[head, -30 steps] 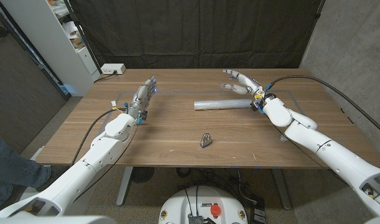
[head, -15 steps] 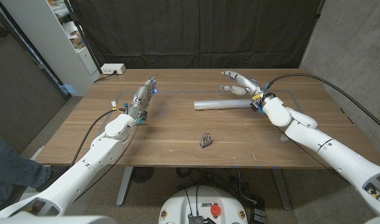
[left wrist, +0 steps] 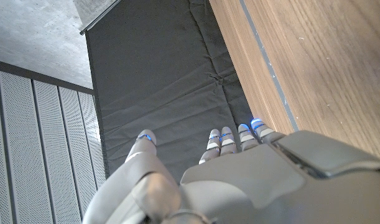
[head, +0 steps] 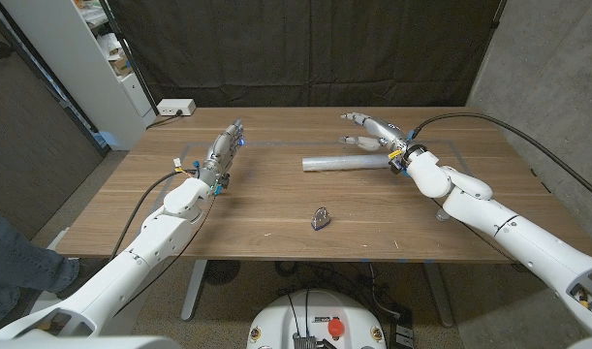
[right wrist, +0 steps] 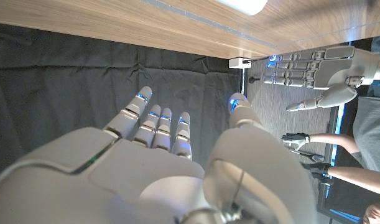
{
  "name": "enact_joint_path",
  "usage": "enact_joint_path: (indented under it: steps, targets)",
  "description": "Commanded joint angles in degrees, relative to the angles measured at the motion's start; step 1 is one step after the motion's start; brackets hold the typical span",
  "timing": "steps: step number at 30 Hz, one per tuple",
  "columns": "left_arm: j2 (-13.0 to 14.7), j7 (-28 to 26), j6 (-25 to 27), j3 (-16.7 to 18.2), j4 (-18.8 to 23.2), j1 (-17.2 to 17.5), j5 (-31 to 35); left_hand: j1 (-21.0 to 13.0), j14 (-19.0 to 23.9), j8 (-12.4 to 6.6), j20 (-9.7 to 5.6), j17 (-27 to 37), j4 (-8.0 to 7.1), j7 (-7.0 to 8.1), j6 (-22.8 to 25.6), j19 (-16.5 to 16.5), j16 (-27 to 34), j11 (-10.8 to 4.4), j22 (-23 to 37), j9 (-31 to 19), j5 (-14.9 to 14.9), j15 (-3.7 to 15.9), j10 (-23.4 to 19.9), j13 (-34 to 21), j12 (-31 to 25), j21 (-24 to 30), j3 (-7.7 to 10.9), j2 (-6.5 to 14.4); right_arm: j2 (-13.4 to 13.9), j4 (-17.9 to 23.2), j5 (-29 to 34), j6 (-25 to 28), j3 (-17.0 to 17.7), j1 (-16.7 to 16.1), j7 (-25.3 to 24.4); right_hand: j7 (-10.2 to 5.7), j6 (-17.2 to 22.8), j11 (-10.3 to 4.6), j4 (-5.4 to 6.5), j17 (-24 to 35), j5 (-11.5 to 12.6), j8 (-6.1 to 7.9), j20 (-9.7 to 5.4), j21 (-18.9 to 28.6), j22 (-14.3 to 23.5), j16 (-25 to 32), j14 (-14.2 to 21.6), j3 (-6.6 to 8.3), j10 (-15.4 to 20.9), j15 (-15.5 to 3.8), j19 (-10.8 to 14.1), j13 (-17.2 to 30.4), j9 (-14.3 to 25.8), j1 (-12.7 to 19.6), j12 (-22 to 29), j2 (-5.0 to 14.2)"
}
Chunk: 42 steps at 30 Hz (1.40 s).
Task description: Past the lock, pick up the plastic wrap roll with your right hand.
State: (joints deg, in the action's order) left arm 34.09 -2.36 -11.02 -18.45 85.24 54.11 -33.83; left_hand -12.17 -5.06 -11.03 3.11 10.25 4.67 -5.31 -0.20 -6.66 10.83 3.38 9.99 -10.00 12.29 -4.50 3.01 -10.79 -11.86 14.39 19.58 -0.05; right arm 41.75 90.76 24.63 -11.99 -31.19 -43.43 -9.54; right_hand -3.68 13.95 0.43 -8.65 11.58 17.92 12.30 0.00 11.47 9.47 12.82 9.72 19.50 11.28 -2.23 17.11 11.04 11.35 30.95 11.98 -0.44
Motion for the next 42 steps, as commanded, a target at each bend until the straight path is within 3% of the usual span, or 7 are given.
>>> enact_joint_path:
  steps: [1,10,17,22,36,39,42]
  targets:
    - [-0.08,-0.14,0.06,-0.05,-0.12,-0.03,0.01,-0.05,0.51,0.05,0.15,0.21,0.43,-0.19,0.34,-0.2,0.2,0.29,0.22,-0.22,-0.17,-0.11,-0.47,-0.32,-0.38,-0.14,0.17,0.78,0.43,0.98,3.94,2.82,-1.43,0.77,0.89,-0.18,1.34,-0.11,0.32,0.15,-0.27,0.55,0.4,-0.89,0.14,0.52,1.43,0.25,2.03,-0.2,-1.96,0.24,0.19,0.86,0.69,-0.05]
    - [-0.24,0.17,-0.12,-0.09,-0.54,-0.24,-0.14,-0.05,0.55,0.07,0.19,0.21,0.47,-0.18,0.39,-0.19,0.19,0.14,0.22,-0.22,-0.19,-0.12,-0.5,-0.32,-0.37,-0.29,0.17,0.87,1.27,1.88,6.69,4.52,-2.48,1.63,2.34,-0.63,1.9,-0.2,0.37,0.08,-0.38,0.59,1.43,-0.94,0.13,0.08,0.88,0.26,2.16,0.36,-2.29,0.25,0.21,0.77,0.51,-0.28]
    - [-0.31,0.38,-0.13,-0.15,-0.75,-0.4,-0.23,-0.04,0.57,0.08,0.3,0.21,0.49,-0.12,0.44,-0.24,0.18,0.15,0.23,-0.21,-0.21,-0.13,-0.52,-0.32,-0.37,-0.42,0.16,0.92,1.66,2.43,8.24,5.68,-3.21,2.3,3.9,-0.97,1.8,-0.4,0.34,0.01,-0.42,0.38,3.81,-0.63,0.11,-0.22,0.55,0.32,2.0,0.99,-1.5,0.28,0.22,0.81,0.27,-0.54]
    - [-0.31,0.33,-0.09,-0.28,-0.84,-0.44,-0.05,-0.04,0.57,0.09,0.32,0.21,0.51,-0.16,0.49,-0.23,0.17,0.11,0.23,-0.21,-0.23,-0.11,-0.5,-0.32,-0.35,-0.51,0.15,0.96,1.88,2.9,9.12,6.39,-3.53,2.57,4.66,-1.32,1.82,-0.71,0.29,-0.05,-0.44,0.23,6.39,-0.5,0.08,-0.25,0.87,0.44,1.88,1.48,-0.8,0.31,0.23,0.95,0.08,-0.74]
    - [-0.03,0.04,0.4,-0.28,-0.42,-0.23,0.0,-0.02,0.68,0.08,0.32,0.21,0.57,-0.19,0.67,-0.23,0.17,0.22,0.24,-0.2,-0.27,-0.08,-0.65,-0.33,-0.38,-0.74,0.13,1.08,1.85,2.59,10.51,7.85,-4.44,3.36,6.78,-1.8,1.97,-1.11,0.48,-0.02,-0.52,0.12,7.47,-1.5,0.06,-0.3,1.1,0.48,1.77,1.94,-3.64,0.37,0.26,0.71,-0.1,-0.92]
    - [-0.03,0.03,0.52,-0.31,-0.34,-0.18,-0.05,-0.01,0.71,0.09,0.34,0.21,0.58,-0.2,0.7,-0.18,0.18,0.26,0.25,-0.2,-0.29,-0.09,-0.7,-0.33,-0.39,-0.78,0.12,1.1,1.83,2.57,10.81,8.34,-4.71,3.69,7.79,-1.94,1.95,-1.4,0.58,-0.01,-0.57,0.0,10.15,-1.36,0.07,-0.48,0.82,0.52,1.54,1.96,-4.12,0.41,0.27,0.55,-0.25,-1.06]
    - [-0.11,-0.06,0.56,-0.29,-0.34,-0.11,-0.15,0.01,0.72,0.09,0.36,0.21,0.59,-0.19,0.73,-0.18,0.17,0.12,0.25,-0.19,-0.3,-0.09,-0.73,-0.33,-0.4,-0.84,0.11,1.12,1.75,2.45,11.12,8.65,-4.91,3.94,8.34,-2.08,1.75,-1.3,0.56,-0.03,-0.58,-0.13,10.86,-1.17,0.07,-0.72,0.29,0.55,1.23,1.89,-3.86,0.42,0.28,0.57,-0.39,-1.17]
